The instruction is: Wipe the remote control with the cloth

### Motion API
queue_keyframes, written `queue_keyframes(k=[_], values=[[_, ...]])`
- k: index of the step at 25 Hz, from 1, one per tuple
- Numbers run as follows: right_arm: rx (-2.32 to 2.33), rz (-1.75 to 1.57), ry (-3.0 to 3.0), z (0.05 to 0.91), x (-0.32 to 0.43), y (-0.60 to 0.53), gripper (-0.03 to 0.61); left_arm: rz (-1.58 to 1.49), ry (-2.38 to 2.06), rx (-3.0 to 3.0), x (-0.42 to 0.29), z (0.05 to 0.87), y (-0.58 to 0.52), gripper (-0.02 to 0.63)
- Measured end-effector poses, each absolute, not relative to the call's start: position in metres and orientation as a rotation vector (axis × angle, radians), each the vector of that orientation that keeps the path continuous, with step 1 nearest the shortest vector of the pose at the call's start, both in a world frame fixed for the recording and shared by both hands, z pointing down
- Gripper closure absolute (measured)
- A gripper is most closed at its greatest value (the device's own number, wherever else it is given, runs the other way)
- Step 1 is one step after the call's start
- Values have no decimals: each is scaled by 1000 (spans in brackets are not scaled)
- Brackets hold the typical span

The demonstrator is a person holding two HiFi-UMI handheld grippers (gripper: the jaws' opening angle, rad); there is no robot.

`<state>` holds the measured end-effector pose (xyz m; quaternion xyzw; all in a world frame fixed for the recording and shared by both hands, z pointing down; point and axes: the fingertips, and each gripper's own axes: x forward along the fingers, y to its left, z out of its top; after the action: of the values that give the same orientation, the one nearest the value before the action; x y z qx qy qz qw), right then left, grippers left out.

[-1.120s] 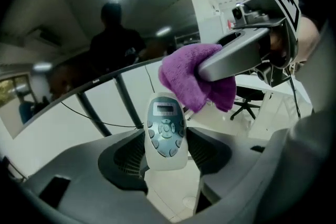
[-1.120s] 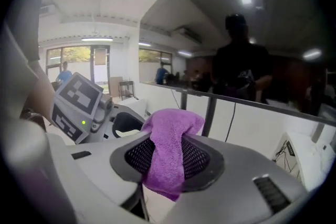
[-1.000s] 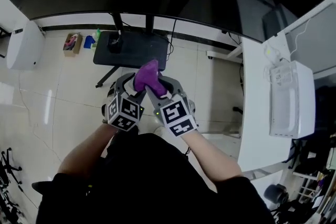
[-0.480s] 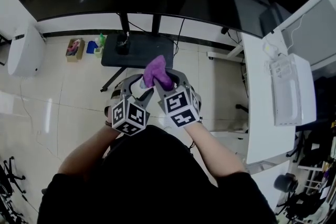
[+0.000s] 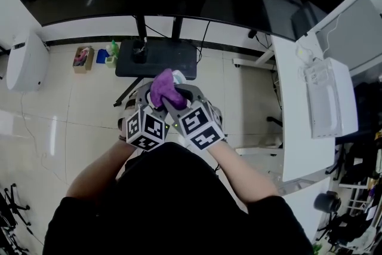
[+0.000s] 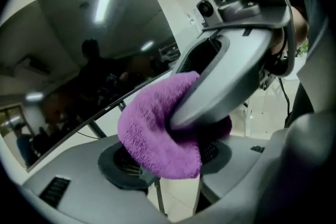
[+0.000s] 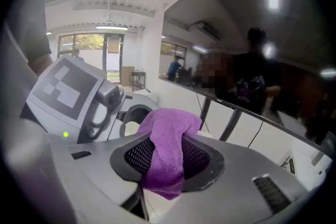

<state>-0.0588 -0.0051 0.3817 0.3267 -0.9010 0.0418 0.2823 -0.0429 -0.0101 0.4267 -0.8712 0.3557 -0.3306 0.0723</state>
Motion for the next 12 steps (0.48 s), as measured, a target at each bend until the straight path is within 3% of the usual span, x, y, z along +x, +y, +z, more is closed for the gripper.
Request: queue_keyframes(k=[12], values=[[1130,114,-2377,363,6,-44,435,-927,1103,-2754,-48,424,13,376]])
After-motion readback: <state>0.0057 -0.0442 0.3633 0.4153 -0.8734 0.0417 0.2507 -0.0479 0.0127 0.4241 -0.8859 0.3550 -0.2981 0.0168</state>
